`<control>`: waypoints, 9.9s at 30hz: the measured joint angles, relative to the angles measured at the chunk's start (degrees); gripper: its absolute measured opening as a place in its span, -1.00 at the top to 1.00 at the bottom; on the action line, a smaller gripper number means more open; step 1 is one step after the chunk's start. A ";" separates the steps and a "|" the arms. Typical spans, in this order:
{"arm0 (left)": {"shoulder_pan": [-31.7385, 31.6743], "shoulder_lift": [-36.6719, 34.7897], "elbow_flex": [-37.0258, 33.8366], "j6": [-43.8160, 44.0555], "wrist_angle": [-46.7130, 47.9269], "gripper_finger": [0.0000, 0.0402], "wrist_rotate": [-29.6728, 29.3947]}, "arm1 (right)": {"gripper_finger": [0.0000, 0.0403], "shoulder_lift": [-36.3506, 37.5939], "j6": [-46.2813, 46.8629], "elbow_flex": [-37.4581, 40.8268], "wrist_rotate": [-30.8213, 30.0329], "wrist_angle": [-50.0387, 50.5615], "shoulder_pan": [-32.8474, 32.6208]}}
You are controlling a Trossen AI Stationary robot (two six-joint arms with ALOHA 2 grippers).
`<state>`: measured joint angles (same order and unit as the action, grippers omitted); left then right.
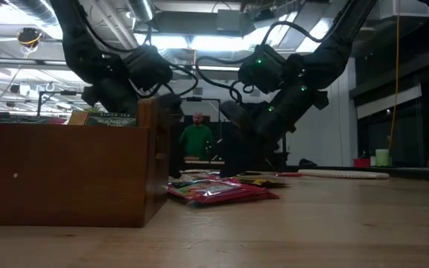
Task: Pick & Place Tea
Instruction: Put the brown tea bag into the left section of the wooden organizer, then move the yellow tea bag to the top of the table
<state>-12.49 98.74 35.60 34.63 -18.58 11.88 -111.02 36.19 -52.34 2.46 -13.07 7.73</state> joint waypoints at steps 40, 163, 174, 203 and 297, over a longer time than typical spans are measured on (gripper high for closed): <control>0.77 -8.81 -3.03 -9.22 1.27 0.97 -5.14 | 0.54 -0.02 -7.30 0.00 11.01 -8.17 -0.48; 57.26 -55.74 -10.03 13.32 29.57 0.99 -43.38 | 0.86 0.04 -1.73 -0.09 10.35 -21.74 -8.53; 77.16 -52.51 -14.61 38.44 29.47 0.99 -59.99 | 0.86 0.04 -1.64 -0.09 3.56 -21.76 -13.05; 78.29 -32.95 -14.61 53.18 25.60 0.89 -61.33 | 0.86 0.04 -1.44 -0.06 -3.54 -21.77 -15.80; 6.73 -16.72 -14.30 -5.39 -9.98 0.52 -10.29 | 0.99 4.09 -3.25 0.15 -7.20 0.15 0.04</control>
<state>-5.76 82.02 21.30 29.23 -28.56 1.58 -106.94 32.93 -52.18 -4.74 -12.92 7.77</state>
